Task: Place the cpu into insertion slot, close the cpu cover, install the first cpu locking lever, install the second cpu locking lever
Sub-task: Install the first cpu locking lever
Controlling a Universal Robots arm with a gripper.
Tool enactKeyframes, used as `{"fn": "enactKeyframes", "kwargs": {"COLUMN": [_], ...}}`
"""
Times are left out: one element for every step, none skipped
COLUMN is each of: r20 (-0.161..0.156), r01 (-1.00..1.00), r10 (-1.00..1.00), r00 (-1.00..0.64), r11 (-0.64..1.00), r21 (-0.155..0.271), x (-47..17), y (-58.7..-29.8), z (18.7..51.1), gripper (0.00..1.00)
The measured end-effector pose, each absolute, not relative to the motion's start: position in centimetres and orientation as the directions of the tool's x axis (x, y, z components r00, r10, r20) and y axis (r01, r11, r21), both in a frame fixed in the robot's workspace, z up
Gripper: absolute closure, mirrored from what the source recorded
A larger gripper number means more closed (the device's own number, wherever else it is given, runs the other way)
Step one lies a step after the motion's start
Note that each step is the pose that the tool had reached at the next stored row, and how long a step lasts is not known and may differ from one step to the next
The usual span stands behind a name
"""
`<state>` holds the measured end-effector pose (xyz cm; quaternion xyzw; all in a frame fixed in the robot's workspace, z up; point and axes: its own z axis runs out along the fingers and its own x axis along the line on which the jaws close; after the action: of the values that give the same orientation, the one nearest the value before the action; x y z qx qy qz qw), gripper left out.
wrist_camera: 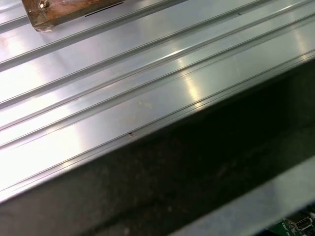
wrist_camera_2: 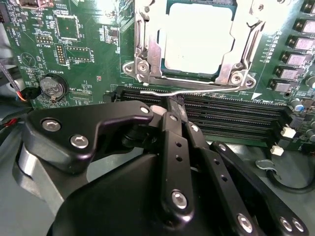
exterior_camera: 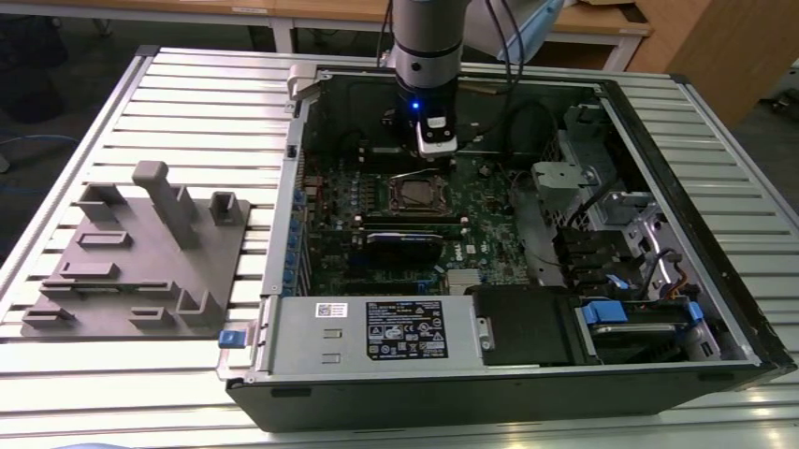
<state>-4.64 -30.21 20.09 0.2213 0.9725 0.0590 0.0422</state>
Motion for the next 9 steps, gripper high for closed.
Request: {"fn": "enactKeyframes", "kwargs": {"r20": [-0.056,-0.056,-0.056,-0.056,-0.056,-0.056,-0.056,-0.056,-0.056], "r01": [0.425,0.425,0.425,0.425,0.425,0.425,0.425,0.425,0.425], "r10": [0.435,0.435,0.435,0.435,0.435,0.435,0.435,0.435,0.435], "r00": [-0.899,-0.899,-0.899,-0.899,-0.899,-0.899,-0.899,-0.899,-0.899], "r11": [0.895,0.895,0.895,0.895,0.895,0.895,0.895,0.895,0.895], "r21": [0.133,0.134,0.134,0.134,0.134,0.133,0.133,0.133,0.133], "x": [-4.64,-4.64,-4.64,-4.64,-4.64,-4.64,-4.64,-4.64,-4.64], "y": [-30.21,-30.21,-30.21,-30.21,-30.21,-30.22,-30.22,-30.22,-30.22], "z": [20.09,20.09,20.09,20.09,20.09,20.09,20.12,20.18,20.26], "gripper": [0.89,0.89,0.89,0.89,0.89,0.89,0.89,0.89,0.89]}}
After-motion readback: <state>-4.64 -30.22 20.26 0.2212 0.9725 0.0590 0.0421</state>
